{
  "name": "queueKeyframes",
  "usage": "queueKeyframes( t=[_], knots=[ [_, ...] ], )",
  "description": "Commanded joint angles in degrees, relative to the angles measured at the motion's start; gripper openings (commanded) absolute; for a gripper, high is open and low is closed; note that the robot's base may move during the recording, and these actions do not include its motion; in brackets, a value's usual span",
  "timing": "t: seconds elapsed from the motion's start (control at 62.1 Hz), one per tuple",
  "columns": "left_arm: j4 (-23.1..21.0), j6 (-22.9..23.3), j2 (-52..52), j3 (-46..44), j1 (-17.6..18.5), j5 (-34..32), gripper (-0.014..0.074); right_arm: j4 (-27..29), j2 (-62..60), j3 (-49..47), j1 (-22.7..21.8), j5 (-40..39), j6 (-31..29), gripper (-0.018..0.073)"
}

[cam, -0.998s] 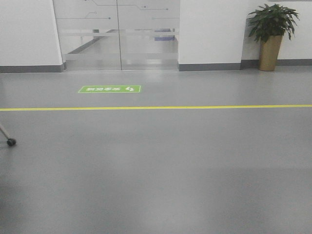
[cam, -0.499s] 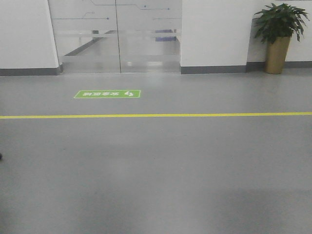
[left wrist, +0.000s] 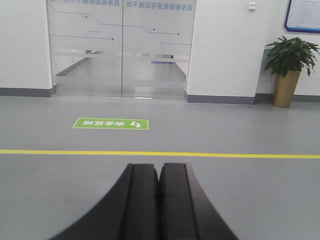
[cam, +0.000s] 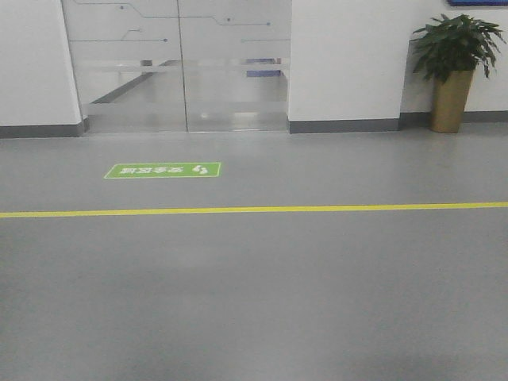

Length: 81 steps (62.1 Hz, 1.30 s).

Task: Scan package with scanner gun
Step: 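Drive the base forward and turn toward the red-framed table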

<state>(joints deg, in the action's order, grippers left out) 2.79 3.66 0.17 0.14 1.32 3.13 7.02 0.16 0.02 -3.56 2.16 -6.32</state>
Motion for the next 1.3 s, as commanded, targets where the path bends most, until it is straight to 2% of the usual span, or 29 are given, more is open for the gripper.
queueKeyframes(
  t=[0.0,1.287],
  knots=[
    [0.0,0.0,-0.2,-0.1,-0.1,-1.1,-0.0111,-0.1,-0.2,0.0,-0.1,-1.3,-0.2,-0.0169],
    [0.0,0.0,-0.2,-0.1,-0.1,-1.1,-0.0111,-0.1,-0.2,0.0,-0.1,-1.3,-0.2,-0.0169]
  ],
)
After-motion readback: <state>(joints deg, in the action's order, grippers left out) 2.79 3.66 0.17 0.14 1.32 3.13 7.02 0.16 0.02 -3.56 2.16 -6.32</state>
